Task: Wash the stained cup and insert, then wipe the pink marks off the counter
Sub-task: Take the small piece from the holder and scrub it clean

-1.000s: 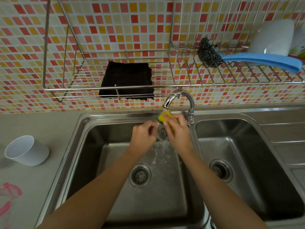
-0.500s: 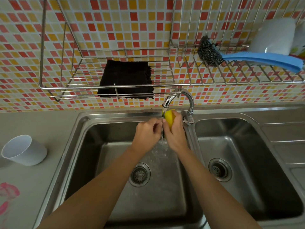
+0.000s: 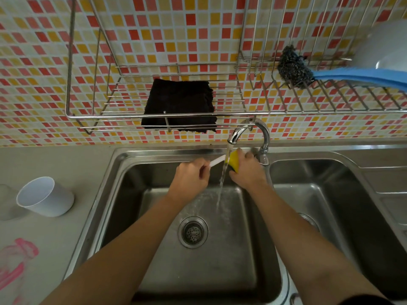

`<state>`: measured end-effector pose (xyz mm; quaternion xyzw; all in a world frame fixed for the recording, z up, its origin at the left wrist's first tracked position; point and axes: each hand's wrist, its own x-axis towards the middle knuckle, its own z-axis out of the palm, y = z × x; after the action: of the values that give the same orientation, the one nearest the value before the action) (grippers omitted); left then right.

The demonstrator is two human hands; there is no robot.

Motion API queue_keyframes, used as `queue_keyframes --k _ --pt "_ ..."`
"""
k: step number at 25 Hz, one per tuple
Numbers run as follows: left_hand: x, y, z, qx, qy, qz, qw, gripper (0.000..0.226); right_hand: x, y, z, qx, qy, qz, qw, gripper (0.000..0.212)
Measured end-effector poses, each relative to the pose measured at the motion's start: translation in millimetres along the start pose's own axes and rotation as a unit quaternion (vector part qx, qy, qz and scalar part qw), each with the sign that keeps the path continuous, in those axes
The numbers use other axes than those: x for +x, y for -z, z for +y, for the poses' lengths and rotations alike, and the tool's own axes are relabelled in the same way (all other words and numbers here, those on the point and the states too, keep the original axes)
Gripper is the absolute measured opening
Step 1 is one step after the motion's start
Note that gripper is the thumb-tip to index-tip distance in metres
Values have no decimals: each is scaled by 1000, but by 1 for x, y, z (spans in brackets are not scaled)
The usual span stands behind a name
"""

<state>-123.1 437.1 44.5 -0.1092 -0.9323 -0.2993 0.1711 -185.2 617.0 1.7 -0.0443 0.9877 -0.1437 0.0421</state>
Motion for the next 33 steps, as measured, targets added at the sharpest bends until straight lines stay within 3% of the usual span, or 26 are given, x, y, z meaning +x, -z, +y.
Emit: queue_keyframes --k 2,5,8,10,15,25,30,33 --pt "0 1 2 -9 0 -1 1000 12 -1 0 4 -64 -27 11 998 77" --pt "-2 1 2 -20 -6 3 1000 13 0 7 22 -59 -70 24 995 78" --pt "-6 0 1 -35 7 -11 999 15 -4 12 27 -67 -42 36 996 75" --pt "-8 1 0 -41 17 -8 999 15 -10 13 22 -91 -13 52 994 66" --pt "-21 8 -13 -9 30 -21 999 11 -28 -18 -8 24 -8 22 999 31" --pt "-67 39 -34 67 39 -83 993 13 -66 -40 -71 55 -42 0 998 50" --pt "-87 63 -41 69 48 -77 993 14 -91 -28 -95 136 -99 34 985 47" --pt "-95 75 -48 61 50 -64 995 13 -107 -18 -112 244 -176 48 952 50"
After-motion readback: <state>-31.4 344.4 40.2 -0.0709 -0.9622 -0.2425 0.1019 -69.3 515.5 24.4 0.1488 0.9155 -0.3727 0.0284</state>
